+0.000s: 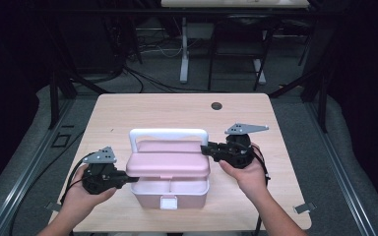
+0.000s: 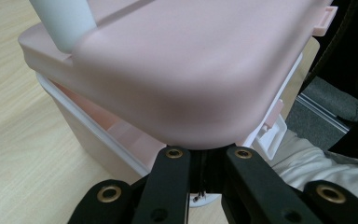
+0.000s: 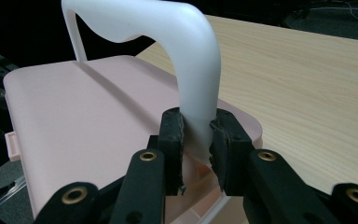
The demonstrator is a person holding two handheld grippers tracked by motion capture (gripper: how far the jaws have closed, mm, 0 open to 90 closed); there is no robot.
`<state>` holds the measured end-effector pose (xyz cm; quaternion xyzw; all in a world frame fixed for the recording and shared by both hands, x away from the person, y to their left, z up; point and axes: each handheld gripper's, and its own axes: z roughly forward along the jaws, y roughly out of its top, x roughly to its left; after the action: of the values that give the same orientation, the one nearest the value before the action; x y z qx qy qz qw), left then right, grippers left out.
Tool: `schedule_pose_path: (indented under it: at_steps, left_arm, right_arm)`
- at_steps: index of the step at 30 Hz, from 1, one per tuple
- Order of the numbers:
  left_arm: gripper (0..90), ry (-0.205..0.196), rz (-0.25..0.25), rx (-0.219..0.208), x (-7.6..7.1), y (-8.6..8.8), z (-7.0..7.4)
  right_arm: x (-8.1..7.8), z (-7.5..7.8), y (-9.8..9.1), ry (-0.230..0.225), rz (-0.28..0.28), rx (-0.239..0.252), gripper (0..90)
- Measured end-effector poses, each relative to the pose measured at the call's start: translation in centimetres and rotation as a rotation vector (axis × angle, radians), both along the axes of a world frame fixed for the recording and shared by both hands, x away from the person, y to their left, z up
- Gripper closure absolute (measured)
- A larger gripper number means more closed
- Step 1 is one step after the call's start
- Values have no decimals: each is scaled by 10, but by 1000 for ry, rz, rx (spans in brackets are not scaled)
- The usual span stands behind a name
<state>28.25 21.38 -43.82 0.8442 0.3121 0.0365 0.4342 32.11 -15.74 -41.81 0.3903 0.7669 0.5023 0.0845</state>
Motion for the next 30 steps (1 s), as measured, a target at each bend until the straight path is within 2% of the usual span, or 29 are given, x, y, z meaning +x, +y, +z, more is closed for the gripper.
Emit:
schedule_pose_path:
  at_steps: [8, 12, 20, 27, 28, 30]
  left_arm:
    - [898, 0, 1, 7, 1, 0, 2]
    - [898, -3, 8, 6, 1, 0, 5]
    - [898, -18, 15, 9, 6, -1, 14]
    - [898, -21, 21, 10, 10, -2, 22]
    - [898, -22, 24, 8, 11, -2, 23]
    - [898, -22, 26, 7, 12, -2, 25]
  right_arm:
    - [0, -1, -2, 11, 12, 10, 734]
    - [-3, 0, -2, -3, 2, 7, 708]
    - [-6, 4, -13, -17, -19, 16, 720]
    - [-13, 6, -20, -20, -25, 4, 734]
    - [-15, 6, -21, -24, -40, -7, 737]
    - [-16, 6, -23, -24, -30, -1, 748]
